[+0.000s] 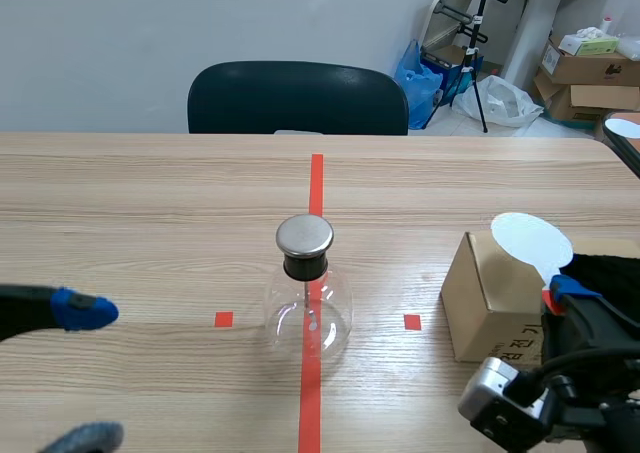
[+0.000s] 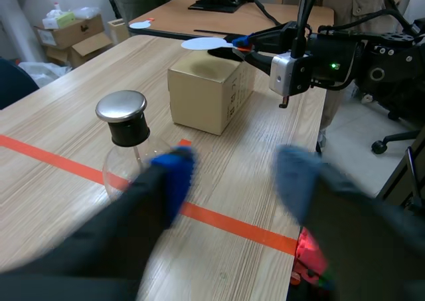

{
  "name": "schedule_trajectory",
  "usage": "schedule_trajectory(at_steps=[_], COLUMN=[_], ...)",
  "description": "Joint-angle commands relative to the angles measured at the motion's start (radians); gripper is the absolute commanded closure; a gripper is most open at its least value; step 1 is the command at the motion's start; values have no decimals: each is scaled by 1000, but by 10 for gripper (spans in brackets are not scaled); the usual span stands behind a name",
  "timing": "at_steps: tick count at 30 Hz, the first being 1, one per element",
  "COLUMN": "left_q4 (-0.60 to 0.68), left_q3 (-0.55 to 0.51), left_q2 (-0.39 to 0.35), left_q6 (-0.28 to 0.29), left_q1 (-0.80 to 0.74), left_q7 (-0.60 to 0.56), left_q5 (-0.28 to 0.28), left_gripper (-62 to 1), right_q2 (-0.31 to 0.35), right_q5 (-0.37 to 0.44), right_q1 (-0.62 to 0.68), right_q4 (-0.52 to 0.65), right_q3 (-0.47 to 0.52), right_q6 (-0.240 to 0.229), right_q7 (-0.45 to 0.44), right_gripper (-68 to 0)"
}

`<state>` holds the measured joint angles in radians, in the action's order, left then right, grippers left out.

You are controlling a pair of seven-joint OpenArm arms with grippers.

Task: Do the electroscope experiment

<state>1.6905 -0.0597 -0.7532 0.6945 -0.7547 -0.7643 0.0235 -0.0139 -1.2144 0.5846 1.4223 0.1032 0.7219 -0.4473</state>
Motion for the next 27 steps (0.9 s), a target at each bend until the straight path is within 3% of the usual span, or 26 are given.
schedule_trajectory(at_steps=[1,4,14,27], left_q4=[4,4,4,4], left_q3=[-1,-1,-1,-1], left_q2=[7,7,7,7], left_q6=[2,2,2,2], left_q1=[8,8,8,8], left_q7=[-35,-89,-92,-92], left_q5=[9,9,9,9], left_gripper=[-623,-623,-623,-623], right_q2=[5,5,5,-15], right_q5=[10,8,7,-77], right_q1=[-6,-5,-3,3], right_q4=[0,-29,-43,-43], right_q3=[9,9,36,36], right_q6=[61,61,61,61], right_q7=[-9,-12,-7,69], right_gripper=[-10,-10,-10,-10])
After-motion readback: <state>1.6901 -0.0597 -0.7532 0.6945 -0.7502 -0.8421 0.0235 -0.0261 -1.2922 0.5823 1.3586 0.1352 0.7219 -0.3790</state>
